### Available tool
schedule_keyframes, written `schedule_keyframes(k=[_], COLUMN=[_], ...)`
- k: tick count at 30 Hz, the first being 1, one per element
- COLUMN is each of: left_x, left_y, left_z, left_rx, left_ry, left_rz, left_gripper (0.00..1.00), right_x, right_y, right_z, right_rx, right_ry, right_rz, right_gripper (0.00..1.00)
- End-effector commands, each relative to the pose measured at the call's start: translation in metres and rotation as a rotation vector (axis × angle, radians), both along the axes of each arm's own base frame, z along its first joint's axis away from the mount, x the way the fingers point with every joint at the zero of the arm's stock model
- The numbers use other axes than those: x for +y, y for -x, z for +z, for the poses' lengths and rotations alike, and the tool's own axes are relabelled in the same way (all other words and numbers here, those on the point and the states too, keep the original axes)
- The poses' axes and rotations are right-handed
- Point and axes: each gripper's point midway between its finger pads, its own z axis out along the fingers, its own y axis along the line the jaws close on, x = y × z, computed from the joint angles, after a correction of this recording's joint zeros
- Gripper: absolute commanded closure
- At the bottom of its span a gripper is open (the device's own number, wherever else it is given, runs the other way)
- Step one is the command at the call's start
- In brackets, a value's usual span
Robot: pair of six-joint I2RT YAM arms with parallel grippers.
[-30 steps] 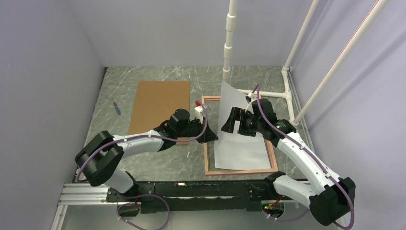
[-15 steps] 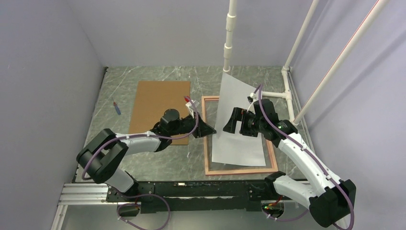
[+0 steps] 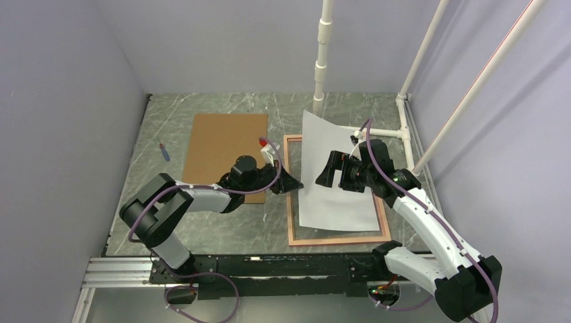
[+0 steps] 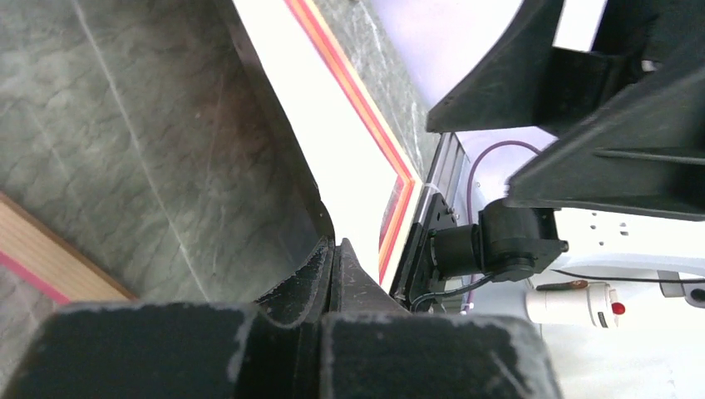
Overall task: Put the photo into the frame
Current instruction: Turn over the photo from the photo frame.
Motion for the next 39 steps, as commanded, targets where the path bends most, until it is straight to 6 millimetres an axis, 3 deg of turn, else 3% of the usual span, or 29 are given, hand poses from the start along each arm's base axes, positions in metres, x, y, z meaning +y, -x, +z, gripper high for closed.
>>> schedule_keyframes(k=[1, 9, 18, 30, 39], left_x=[-0.005, -0.015, -0.007, -0.008, 0.017], left_y=[-0.002, 0.003, 0.002, -0.005, -0.017], left_z=[-0.003, -0.017, -0.044, -0.046, -0.035], left_rx=[0.007, 0.031, 0.08, 0.001, -0.096], left_ry=[0.026, -0.004, -0.124, -0.343, -0.6], left_rz=[0.009, -0.034, 0.026, 0.087, 0.249], left_gripper=[1.0, 1.0, 0.97, 0.54, 0.34], right_x=[0.0, 0.0, 0.0, 0.002, 0.004], right_y=[-0.006, -0.005, -0.006, -0.006, -0.007], right_z=[0.019, 0.017, 0.016, 0.017, 0.015], right_rx=[-0.064, -0.059, -0.056, -0.056, -0.051], right_ry=[-0.017, -0.018, -0.026, -0.033, -0.04], right_rz=[-0.002, -0.001, -0.001, 0.004, 0.009], right_gripper=[0.0, 0.0, 0.0, 0.0, 0.0])
